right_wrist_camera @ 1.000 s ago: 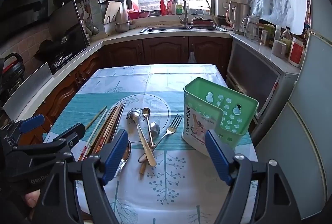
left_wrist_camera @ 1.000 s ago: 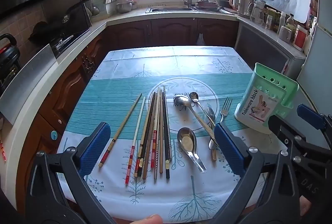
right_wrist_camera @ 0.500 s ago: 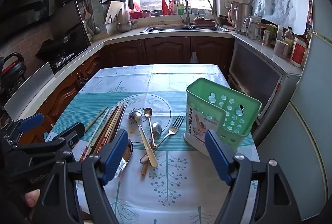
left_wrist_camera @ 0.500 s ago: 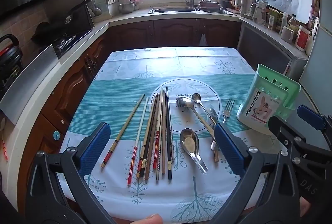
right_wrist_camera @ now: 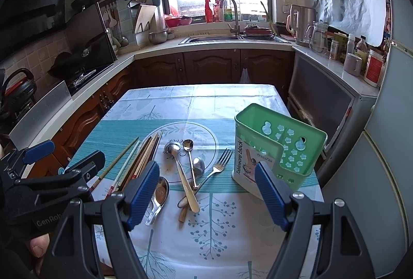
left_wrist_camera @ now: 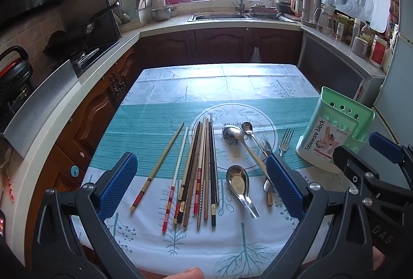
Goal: Organize utensils
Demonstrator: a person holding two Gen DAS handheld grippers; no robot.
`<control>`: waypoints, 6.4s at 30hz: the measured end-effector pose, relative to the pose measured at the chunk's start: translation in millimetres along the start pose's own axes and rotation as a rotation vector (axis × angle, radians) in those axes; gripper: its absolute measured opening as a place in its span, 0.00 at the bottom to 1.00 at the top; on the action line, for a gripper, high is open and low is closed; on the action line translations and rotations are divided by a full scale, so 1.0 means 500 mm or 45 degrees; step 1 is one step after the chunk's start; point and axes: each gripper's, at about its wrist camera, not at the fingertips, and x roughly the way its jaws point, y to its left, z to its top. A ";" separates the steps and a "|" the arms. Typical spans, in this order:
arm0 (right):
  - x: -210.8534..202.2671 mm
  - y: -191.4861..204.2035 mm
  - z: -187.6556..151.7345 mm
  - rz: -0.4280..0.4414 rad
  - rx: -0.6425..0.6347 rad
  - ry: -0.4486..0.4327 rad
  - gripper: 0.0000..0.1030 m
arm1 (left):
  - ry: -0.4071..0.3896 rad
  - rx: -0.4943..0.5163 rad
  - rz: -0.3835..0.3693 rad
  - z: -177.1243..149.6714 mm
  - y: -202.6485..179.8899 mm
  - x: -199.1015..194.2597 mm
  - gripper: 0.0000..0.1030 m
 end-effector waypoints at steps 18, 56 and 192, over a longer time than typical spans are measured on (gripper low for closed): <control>-0.001 0.001 0.007 0.005 0.003 0.000 0.75 | -0.002 0.002 0.003 0.010 0.003 -0.010 0.96; 0.035 -0.001 0.101 0.159 -0.126 0.058 0.71 | 0.067 0.127 -0.270 0.096 0.057 0.035 0.90; -0.060 -0.246 0.286 0.147 0.253 -0.179 0.03 | -0.344 0.093 -0.787 0.413 -0.466 0.060 0.04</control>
